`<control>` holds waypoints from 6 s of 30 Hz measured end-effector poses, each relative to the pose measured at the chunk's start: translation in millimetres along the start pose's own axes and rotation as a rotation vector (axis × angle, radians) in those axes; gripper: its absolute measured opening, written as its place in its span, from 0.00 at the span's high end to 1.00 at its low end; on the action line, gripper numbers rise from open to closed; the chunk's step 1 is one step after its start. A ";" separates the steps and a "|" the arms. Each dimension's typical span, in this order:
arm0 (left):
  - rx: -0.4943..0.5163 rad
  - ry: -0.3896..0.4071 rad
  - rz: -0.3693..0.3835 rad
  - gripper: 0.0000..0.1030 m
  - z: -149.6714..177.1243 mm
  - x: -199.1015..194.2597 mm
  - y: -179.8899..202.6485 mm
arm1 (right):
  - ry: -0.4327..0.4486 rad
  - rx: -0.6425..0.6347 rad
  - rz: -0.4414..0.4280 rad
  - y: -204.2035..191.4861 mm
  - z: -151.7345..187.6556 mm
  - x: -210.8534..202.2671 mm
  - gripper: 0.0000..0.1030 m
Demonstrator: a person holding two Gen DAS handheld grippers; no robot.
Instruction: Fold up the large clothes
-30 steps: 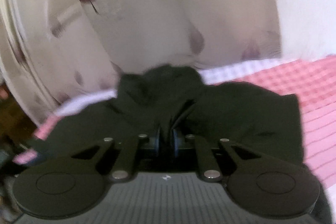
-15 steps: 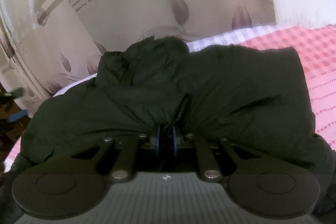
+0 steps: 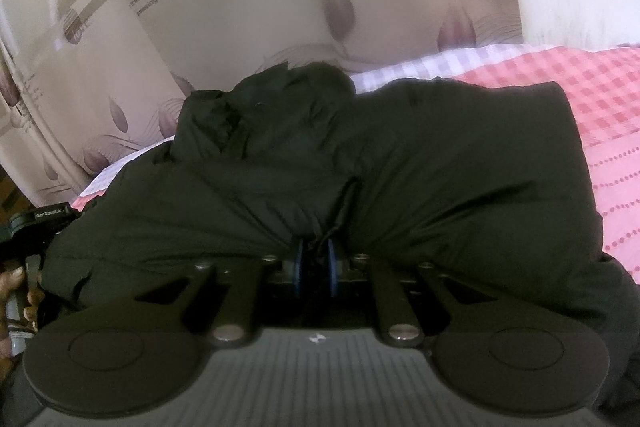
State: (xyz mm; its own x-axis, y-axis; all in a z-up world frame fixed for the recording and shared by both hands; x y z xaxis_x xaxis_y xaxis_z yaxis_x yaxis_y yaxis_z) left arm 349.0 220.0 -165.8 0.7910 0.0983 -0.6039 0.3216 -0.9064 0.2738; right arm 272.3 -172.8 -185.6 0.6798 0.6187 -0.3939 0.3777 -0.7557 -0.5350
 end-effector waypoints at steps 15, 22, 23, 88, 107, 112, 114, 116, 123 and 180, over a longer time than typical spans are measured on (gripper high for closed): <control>0.128 0.046 -0.052 0.56 3.4 -3.9 16.4 | -0.071 -0.310 -0.062 -122.5 -38.2 60.3 0.83; 0.112 0.037 -0.040 0.56 2.2 -2.1 14.4 | -0.151 -0.297 0.030 -64.9 -17.0 73.7 0.88; 0.110 0.037 -0.036 0.56 2.1 -2.1 14.2 | -0.147 -0.274 0.015 -56.5 -21.1 68.5 0.88; 0.014 -0.097 0.112 0.34 218.0 -277.8 -201.9 | 0.128 0.050 -0.069 -31.8 216.4 -318.5 0.19; 0.267 0.033 -0.019 0.74 207.8 -305.6 -159.9 | 0.126 0.137 -0.101 -22.3 217.8 -321.3 0.76; 0.247 0.017 -0.035 0.67 210.1 -299.4 -165.9 | 0.117 0.154 -0.095 -19.5 217.1 -319.0 0.72; 0.253 0.022 -0.047 0.64 209.9 -299.0 -165.9 | 0.109 0.163 -0.101 -19.3 218.8 -318.4 0.70; 0.267 0.033 -0.062 0.59 209.6 -298.9 -165.8 | 0.111 0.168 -0.104 -19.4 219.7 -317.7 0.69; 0.301 0.061 -0.105 0.37 210.7 -297.4 -163.0 | 0.104 0.173 -0.104 -21.9 222.3 -313.8 0.69; 0.370 0.076 -0.038 0.83 219.9 -285.2 -150.4 | 0.093 0.277 -0.205 -24.0 218.2 -307.1 0.80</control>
State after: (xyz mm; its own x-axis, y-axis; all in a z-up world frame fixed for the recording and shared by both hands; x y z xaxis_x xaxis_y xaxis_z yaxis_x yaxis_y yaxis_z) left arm -39.4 238.1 -199.4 0.8230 0.1524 -0.5473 0.1527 -0.9872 -0.0453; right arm -82.7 -297.8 -214.8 0.6668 0.7195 -0.1942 0.3359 -0.5227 -0.7835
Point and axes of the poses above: each gripper's, at about its wrist camera, not at the fingertips, and x roughly the way its jaws point, y to its right, z to its underside, the point moved 8 cm from there along x, roughly the way its jaws point, and after that the axes turned 15 degrees about -z, right-handed, at the moved point
